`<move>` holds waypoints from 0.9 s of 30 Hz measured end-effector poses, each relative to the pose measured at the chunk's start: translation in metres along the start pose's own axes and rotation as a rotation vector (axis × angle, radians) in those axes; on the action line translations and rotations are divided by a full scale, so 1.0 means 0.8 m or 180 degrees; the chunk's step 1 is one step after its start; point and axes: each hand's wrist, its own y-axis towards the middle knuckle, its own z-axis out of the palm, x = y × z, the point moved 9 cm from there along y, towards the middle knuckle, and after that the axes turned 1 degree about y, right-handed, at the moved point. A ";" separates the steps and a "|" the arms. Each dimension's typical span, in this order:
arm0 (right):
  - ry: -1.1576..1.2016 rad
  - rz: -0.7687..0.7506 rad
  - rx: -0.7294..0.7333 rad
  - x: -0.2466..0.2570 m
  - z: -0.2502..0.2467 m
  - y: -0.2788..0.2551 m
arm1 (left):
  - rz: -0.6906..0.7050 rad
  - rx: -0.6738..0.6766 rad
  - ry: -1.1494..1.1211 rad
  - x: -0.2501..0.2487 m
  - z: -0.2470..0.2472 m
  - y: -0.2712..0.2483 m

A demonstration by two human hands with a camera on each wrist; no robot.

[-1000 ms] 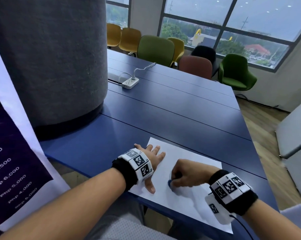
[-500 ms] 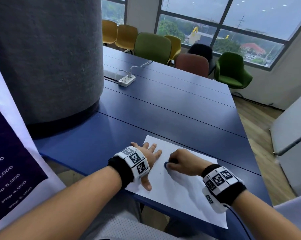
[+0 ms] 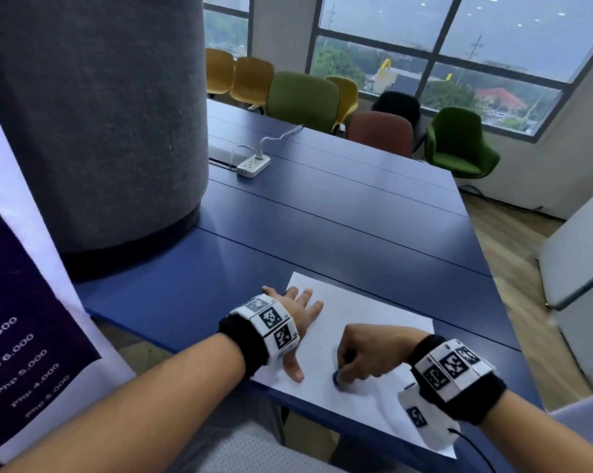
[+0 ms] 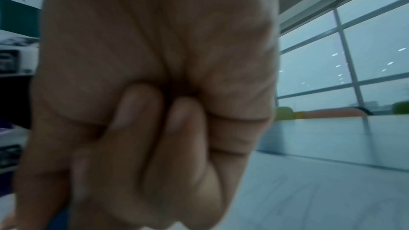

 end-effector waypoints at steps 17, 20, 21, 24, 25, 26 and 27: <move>0.0507 0.0415 0.0241 -0.011 -0.003 -0.003 | 0.0006 0.0035 -0.0037 -0.001 0.000 -0.001; 0.0729 0.0530 -0.0209 -0.020 -0.028 0.003 | 0.0010 0.0025 -0.0034 -0.003 -0.003 -0.003; 0.0653 0.0525 -0.0170 -0.020 -0.026 0.003 | 0.0010 0.0024 -0.0041 -0.003 -0.002 -0.003; 0.0399 0.0560 0.0271 -0.013 -0.005 -0.001 | -0.0005 0.0019 -0.0027 -0.002 -0.001 -0.004; 0.0456 0.0598 0.0243 -0.015 -0.008 -0.001 | -0.0005 0.0029 -0.0017 -0.002 -0.002 -0.004; 0.0557 0.0628 0.0101 -0.018 -0.016 0.002 | -0.0003 0.0038 -0.0008 -0.002 -0.002 -0.005; 0.0644 0.0634 -0.0100 -0.022 -0.026 0.005 | 0.0004 0.0036 -0.0006 -0.002 -0.002 -0.004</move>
